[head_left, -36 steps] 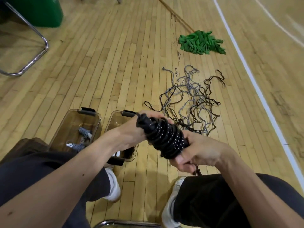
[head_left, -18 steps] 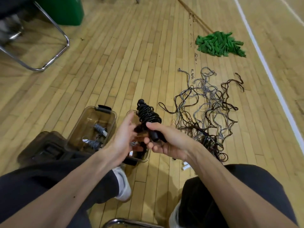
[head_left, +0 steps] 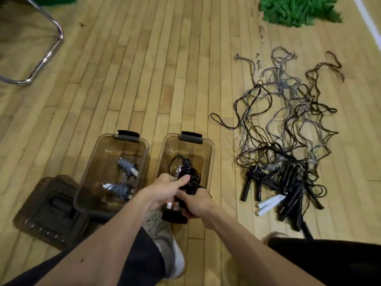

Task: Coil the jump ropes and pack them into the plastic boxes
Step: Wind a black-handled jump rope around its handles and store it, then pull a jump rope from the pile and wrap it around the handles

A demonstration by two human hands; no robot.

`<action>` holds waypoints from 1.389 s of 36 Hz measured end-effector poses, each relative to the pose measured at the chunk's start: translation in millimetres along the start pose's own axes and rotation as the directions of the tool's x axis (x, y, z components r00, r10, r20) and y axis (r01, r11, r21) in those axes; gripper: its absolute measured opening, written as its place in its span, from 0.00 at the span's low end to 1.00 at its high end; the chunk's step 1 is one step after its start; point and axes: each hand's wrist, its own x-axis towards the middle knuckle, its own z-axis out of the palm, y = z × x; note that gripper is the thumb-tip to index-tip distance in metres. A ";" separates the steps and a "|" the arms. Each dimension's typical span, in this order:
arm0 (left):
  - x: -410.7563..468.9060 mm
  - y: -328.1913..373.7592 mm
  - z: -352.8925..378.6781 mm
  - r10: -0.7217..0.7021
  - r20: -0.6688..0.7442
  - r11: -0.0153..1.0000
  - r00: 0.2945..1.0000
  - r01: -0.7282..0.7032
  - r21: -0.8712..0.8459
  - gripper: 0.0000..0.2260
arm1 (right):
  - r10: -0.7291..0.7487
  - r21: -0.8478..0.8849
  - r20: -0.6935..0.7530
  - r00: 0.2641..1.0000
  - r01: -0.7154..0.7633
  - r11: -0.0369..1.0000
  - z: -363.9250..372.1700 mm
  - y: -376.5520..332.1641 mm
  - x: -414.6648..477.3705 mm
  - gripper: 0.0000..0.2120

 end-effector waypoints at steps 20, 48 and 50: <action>149.6 -39.5 17.1 0.074 -0.316 0.813 0.946 0.127 0.568 0.21 | 0.159 -0.376 -0.070 0.985 -0.173 0.910 25.7 21.5 120.8 0.41; 164.1 16.6 278.0 0.397 0.337 0.561 0.854 -0.516 0.647 0.13 | 0.302 0.118 -0.580 0.756 -0.290 0.950 -219.1 160.5 90.4 0.11; 175.3 12.2 294.0 0.378 0.382 0.489 0.844 -0.532 0.691 0.22 | 0.340 0.176 -0.572 0.747 -0.293 0.940 -223.3 171.0 102.8 0.12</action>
